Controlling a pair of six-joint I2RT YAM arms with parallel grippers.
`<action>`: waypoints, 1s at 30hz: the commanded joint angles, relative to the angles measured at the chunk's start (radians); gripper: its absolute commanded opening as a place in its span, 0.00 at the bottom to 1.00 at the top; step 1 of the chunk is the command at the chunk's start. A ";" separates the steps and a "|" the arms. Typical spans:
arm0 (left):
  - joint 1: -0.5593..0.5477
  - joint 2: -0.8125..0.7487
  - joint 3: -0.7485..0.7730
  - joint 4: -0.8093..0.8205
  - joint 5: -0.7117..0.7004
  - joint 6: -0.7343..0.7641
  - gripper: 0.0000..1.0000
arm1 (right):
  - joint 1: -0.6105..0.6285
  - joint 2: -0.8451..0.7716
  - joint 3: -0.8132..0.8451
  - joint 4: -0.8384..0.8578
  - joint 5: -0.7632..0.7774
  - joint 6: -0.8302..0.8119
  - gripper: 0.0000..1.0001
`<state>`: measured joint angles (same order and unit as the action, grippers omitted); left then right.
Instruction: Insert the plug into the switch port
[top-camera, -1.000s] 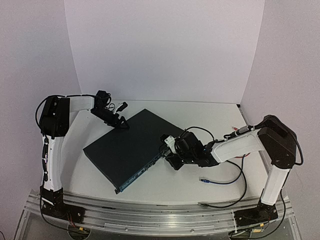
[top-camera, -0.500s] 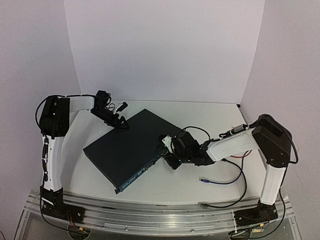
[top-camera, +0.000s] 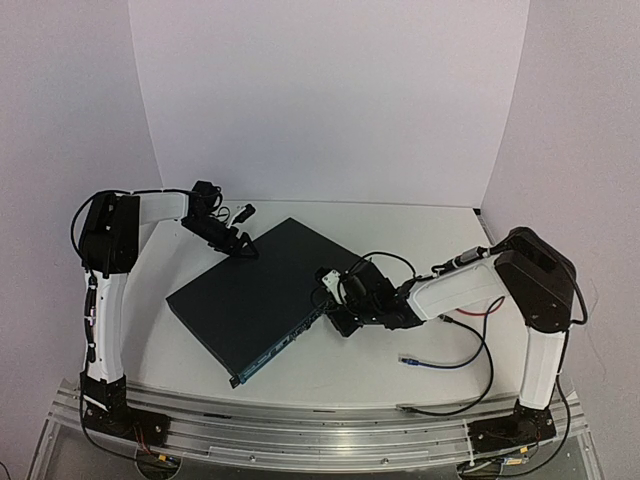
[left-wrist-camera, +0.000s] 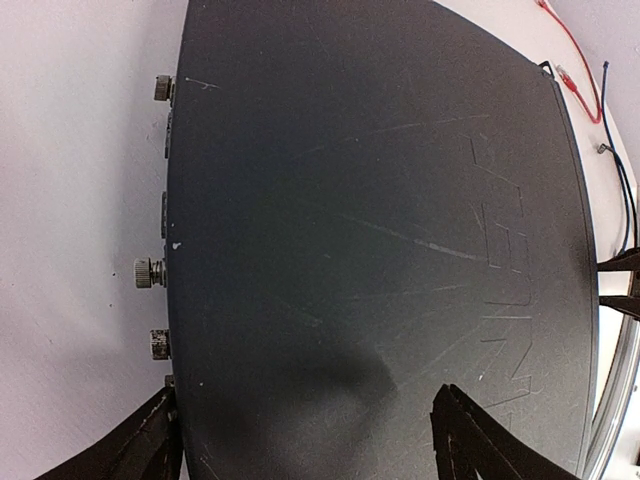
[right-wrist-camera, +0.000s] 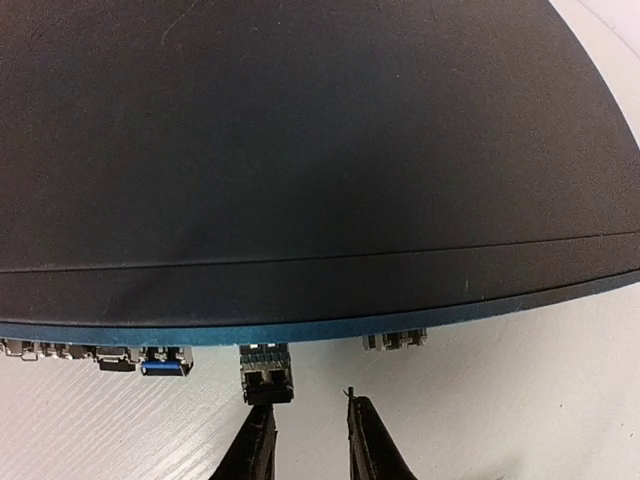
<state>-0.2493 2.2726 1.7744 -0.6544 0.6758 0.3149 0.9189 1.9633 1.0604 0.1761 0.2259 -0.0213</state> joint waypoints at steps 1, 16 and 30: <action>-0.056 0.017 -0.011 -0.137 0.158 -0.006 0.84 | -0.003 0.025 0.050 0.003 0.011 0.012 0.22; -0.056 0.030 -0.010 -0.151 0.171 0.009 0.83 | -0.012 0.079 0.129 0.007 0.039 0.014 0.21; -0.059 0.024 -0.026 -0.146 0.186 0.008 0.83 | -0.014 0.107 0.198 0.008 0.029 0.014 0.21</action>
<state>-0.2481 2.2738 1.7741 -0.6544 0.6784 0.3195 0.9135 2.0520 1.1747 0.0835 0.2405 -0.0219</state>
